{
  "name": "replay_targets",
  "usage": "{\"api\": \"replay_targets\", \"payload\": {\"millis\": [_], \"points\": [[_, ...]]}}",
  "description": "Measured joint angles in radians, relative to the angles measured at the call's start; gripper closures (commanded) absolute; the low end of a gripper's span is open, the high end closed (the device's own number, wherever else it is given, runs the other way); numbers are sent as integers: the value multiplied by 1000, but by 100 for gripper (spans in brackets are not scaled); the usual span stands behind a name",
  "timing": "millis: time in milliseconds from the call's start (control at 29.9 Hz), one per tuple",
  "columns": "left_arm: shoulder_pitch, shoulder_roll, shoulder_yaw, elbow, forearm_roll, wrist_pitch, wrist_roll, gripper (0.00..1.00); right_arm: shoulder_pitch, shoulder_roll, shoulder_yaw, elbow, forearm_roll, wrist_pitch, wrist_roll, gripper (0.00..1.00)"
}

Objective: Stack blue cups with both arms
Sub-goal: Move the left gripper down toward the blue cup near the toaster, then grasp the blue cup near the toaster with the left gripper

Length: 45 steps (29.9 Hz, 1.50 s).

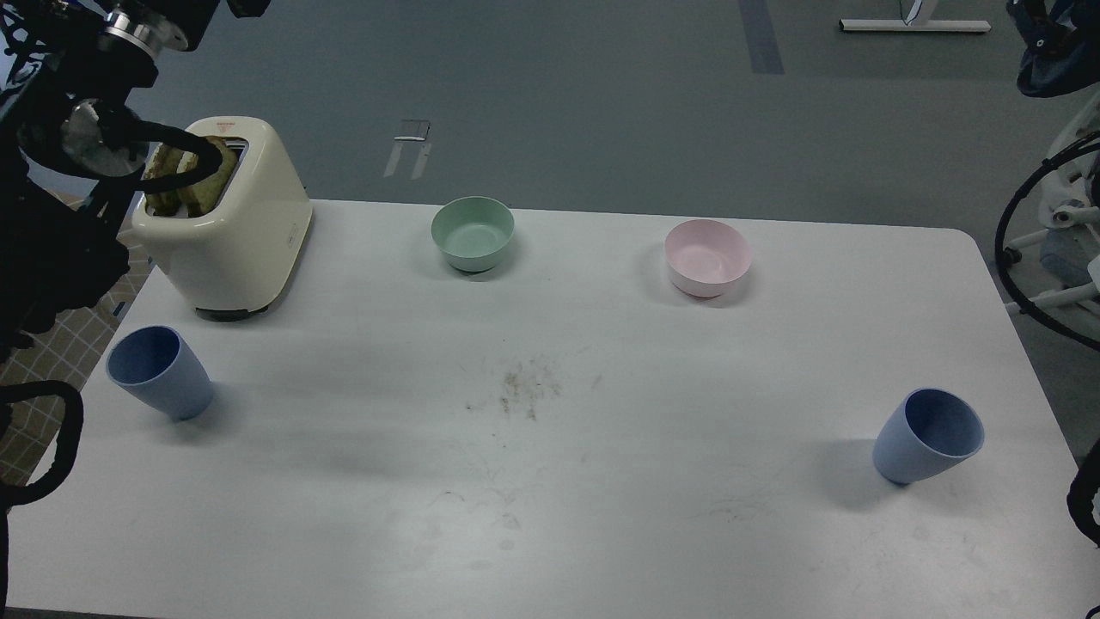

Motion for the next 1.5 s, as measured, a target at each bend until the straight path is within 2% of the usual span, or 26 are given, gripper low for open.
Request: {"api": "replay_targets", "payload": {"millis": [134, 334, 668, 768, 969, 1169, 1370, 1504], "points": [[45, 64, 3, -14, 44, 0, -14, 5, -19, -13, 3, 14, 0, 2, 1, 0], [100, 194, 14, -97, 200, 2, -75, 5, -46, -29, 32, 47, 1, 2, 1, 0], [298, 486, 138, -466, 248, 0, -83, 2, -86, -23, 88, 62, 2, -3, 1, 0], [338, 547, 136, -502, 246, -16, -86, 2, -90, -20, 132, 62, 3, -4, 1, 0], [395, 648, 154, -521, 267, -111, -88, 3, -98, -19, 163, 59, 3, -8, 1, 0], [419, 695, 182, -654, 664, -124, -93, 4, -98, -8, 167, 58, 3, -27, 3, 0], [439, 748, 195, -655, 927, -93, -168, 5, -93, -11, 180, 58, 3, -42, 7, 0], [487, 810, 249, -638, 1046, -19, -209, 8, -105, -20, 202, 52, 3, -42, 7, 0]]}}
